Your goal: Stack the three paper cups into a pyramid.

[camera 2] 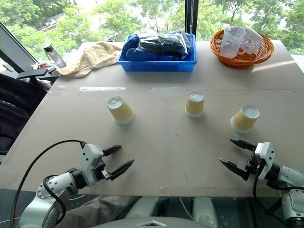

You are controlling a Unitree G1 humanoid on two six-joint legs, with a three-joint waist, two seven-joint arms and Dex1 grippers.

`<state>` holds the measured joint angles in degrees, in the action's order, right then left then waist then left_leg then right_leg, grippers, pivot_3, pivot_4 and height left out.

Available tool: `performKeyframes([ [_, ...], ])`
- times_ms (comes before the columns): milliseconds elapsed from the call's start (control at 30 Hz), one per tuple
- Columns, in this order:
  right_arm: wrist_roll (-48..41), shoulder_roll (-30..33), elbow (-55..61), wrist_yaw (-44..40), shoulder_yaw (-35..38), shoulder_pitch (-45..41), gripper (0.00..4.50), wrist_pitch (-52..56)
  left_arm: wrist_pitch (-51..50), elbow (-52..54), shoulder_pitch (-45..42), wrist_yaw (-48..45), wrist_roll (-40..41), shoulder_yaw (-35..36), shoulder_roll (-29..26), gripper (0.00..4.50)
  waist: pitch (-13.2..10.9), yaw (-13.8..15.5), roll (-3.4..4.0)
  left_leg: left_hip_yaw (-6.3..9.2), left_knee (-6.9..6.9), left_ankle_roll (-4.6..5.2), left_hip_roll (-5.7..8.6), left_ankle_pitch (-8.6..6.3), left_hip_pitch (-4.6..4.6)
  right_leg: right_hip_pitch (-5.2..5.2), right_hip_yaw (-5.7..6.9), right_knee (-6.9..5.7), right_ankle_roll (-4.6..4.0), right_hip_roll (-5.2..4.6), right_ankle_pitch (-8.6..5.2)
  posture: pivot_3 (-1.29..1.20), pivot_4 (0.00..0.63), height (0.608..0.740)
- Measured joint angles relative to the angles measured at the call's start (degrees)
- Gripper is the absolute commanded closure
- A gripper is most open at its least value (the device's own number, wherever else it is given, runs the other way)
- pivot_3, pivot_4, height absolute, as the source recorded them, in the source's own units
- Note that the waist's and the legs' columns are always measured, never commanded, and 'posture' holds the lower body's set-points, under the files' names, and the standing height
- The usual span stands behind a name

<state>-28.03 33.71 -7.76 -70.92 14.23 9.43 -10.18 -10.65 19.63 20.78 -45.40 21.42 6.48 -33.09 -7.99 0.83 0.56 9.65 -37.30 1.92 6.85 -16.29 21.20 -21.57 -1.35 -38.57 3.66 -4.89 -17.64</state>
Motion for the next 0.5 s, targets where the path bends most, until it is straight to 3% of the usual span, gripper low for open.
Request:
performKeyframes([
  [500, -0.1, 0.0, -0.1, -0.6, 0.0, -0.1, 0.0, 0.0, 4.9, -5.3, -4.8, -2.4, 0.2, -0.5, 3.0, 0.03, -0.1, -0.1, -0.15, 0.02, 0.0, -0.01, 0.0, 0.0, 0.01, 0.0, 0.03, 0.01, 0.0, 0.01, 0.0, 0.0, 0.15, 0.74],
])
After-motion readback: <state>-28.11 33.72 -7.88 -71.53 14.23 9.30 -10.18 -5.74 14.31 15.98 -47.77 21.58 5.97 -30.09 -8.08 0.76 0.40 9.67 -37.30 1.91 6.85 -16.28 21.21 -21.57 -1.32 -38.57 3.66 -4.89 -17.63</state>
